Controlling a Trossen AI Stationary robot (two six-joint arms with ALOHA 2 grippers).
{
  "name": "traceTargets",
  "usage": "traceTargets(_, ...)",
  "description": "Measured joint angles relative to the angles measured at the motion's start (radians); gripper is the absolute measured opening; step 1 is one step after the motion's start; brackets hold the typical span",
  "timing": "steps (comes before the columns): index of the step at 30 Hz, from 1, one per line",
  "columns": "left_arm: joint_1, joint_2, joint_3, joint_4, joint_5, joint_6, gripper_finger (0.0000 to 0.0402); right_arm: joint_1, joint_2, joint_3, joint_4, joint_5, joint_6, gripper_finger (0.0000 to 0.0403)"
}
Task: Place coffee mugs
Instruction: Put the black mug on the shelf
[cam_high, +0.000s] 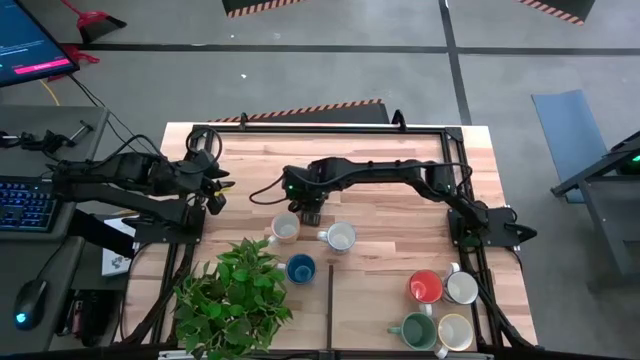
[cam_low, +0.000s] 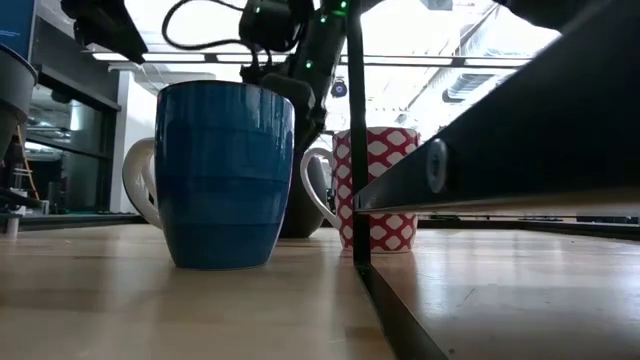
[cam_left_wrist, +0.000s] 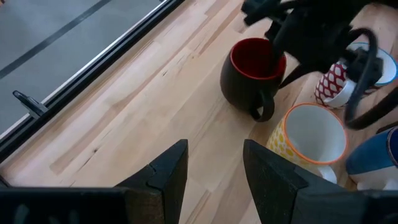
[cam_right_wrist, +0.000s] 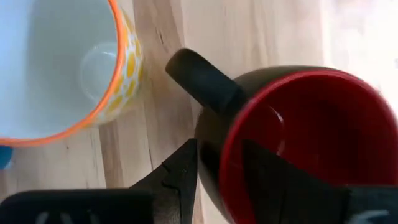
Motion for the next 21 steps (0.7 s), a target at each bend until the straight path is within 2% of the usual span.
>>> traceTargets(9,0.0,0.0,0.0,0.0,-0.003,0.0,0.0145,0.0,0.066,0.0,0.002,-0.072,0.082,0.0103)
traceTargets(21,0.0,0.0,-0.001,0.0,-0.004,0.001,0.0145,0.0,0.066,0.0,0.068,-0.072,0.144,0.0103)
